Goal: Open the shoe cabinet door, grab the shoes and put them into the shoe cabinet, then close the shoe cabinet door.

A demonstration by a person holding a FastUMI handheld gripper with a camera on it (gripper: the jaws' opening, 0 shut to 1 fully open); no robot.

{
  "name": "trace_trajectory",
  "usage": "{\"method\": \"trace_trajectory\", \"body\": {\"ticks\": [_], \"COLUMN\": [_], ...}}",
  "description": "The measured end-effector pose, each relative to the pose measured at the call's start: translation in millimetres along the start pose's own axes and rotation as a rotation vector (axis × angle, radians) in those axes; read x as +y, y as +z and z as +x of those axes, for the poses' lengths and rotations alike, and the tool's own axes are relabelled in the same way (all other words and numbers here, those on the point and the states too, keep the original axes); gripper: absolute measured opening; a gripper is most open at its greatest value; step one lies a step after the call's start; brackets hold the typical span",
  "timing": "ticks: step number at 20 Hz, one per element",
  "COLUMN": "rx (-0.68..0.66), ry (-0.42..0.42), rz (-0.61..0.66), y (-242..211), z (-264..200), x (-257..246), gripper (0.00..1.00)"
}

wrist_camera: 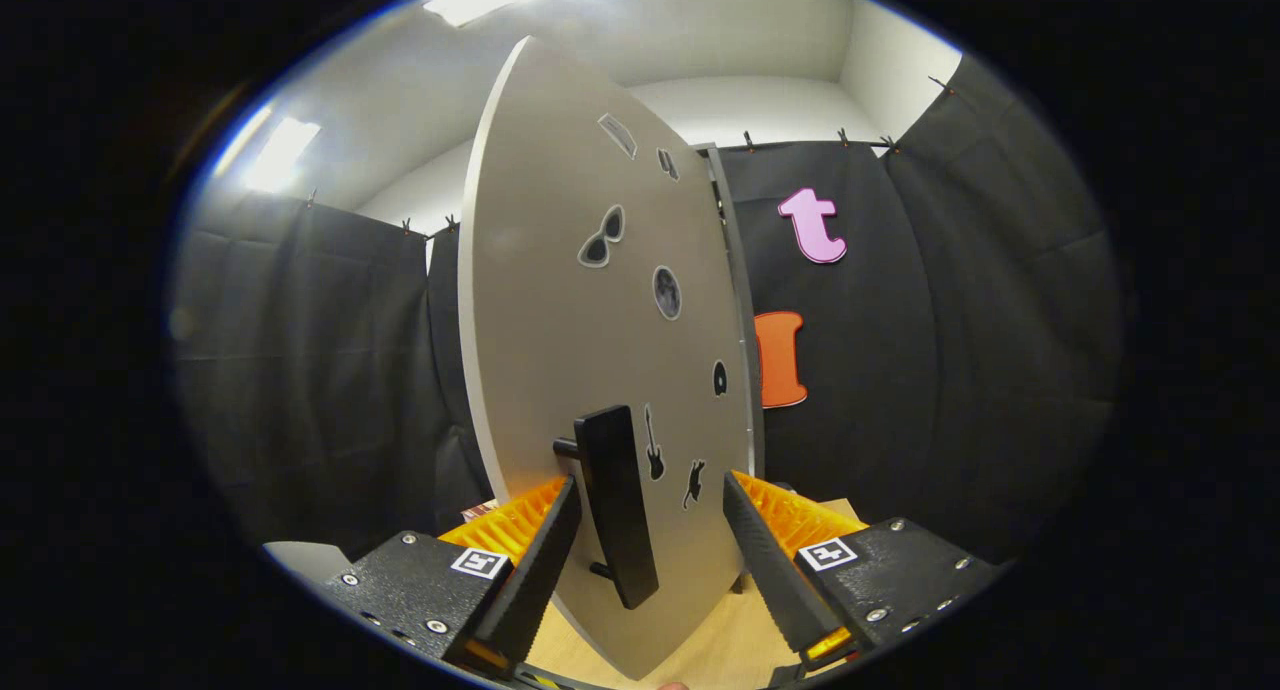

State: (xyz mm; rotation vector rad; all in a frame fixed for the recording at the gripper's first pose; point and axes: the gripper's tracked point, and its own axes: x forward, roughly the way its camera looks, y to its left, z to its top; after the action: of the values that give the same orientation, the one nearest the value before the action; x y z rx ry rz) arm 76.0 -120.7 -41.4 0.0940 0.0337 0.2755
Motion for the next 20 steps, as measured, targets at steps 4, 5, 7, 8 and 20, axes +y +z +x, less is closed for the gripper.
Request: {"method": "trace_trajectory", "body": {"ticks": [4, 5, 7, 8, 20], "rx": [0.003, 0.004, 0.005, 0.005, 0.031], "ry": [0.002, 0.007, 0.021, 0.025, 0.046], "rz": [-0.007, -0.012, -0.029, -0.04, -0.051], "y": [-4, -6, -9, -9, -21], "z": [18, 21, 30, 38, 134], "x": [27, 36, 54, 60, 122], "gripper": [0.9, 0.9, 0.9, 0.91, 0.98]}}
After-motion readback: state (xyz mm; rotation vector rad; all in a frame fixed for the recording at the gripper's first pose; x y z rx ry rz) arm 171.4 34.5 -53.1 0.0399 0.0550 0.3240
